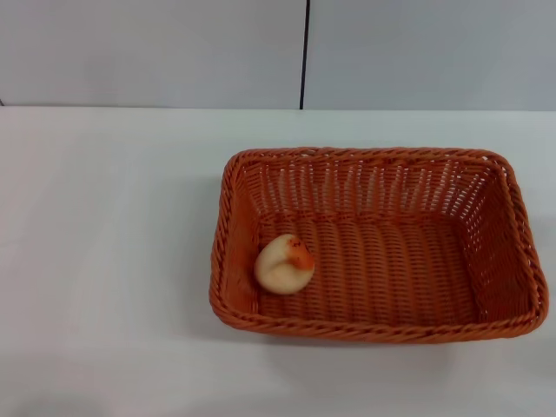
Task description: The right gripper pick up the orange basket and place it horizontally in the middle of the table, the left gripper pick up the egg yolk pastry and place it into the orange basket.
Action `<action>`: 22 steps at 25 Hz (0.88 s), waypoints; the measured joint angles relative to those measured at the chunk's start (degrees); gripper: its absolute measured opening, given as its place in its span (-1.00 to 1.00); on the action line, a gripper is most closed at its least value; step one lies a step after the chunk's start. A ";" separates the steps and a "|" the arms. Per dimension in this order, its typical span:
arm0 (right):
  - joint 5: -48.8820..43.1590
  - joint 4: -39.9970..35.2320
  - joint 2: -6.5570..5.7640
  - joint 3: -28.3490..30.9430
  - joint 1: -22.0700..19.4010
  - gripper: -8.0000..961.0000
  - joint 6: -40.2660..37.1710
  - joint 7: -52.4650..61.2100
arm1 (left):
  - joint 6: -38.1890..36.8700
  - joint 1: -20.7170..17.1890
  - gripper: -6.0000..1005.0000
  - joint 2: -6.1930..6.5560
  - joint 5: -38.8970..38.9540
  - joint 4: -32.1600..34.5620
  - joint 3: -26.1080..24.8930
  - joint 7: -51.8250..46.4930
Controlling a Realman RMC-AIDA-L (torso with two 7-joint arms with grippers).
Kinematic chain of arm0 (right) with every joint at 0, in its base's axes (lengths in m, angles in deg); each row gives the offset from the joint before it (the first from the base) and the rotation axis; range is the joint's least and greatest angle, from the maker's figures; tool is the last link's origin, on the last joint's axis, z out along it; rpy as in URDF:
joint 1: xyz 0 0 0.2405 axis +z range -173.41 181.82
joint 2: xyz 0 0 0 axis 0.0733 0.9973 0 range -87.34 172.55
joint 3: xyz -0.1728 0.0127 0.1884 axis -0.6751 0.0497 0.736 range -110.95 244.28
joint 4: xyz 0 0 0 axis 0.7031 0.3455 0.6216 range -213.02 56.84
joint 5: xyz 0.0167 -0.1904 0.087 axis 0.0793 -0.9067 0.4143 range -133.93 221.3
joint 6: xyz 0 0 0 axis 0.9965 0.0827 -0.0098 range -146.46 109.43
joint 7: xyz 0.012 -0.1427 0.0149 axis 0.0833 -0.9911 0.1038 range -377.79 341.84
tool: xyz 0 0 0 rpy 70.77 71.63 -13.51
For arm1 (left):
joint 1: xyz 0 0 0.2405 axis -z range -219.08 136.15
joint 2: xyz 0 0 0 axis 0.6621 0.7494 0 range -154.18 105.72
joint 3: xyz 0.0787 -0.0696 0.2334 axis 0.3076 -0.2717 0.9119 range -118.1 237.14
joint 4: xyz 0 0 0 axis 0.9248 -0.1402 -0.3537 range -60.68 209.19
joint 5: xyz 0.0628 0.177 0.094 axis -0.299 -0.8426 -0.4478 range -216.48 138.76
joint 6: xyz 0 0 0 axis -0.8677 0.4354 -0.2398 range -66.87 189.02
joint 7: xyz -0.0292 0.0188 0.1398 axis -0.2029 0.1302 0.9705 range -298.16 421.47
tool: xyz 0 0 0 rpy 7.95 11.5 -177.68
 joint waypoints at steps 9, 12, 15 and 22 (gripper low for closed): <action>0.04 6.52 0.14 4.12 2.06 0.63 0.73 -7.42 | -0.10 -1.86 0.65 -0.08 0.00 -1.32 -1.64 1.31; -0.08 7.37 0.13 4.13 2.42 0.63 0.80 -7.47 | 0.13 -1.55 0.65 -0.11 0.00 -1.69 -1.71 1.81; -0.21 7.68 0.13 3.89 2.49 0.63 0.82 -7.51 | 0.37 -1.09 0.65 -0.10 0.00 -1.70 -1.73 2.24; -0.37 7.79 0.19 3.81 2.51 0.63 0.87 -7.54 | 0.42 -0.45 0.65 -0.05 0.07 -2.05 -1.78 2.28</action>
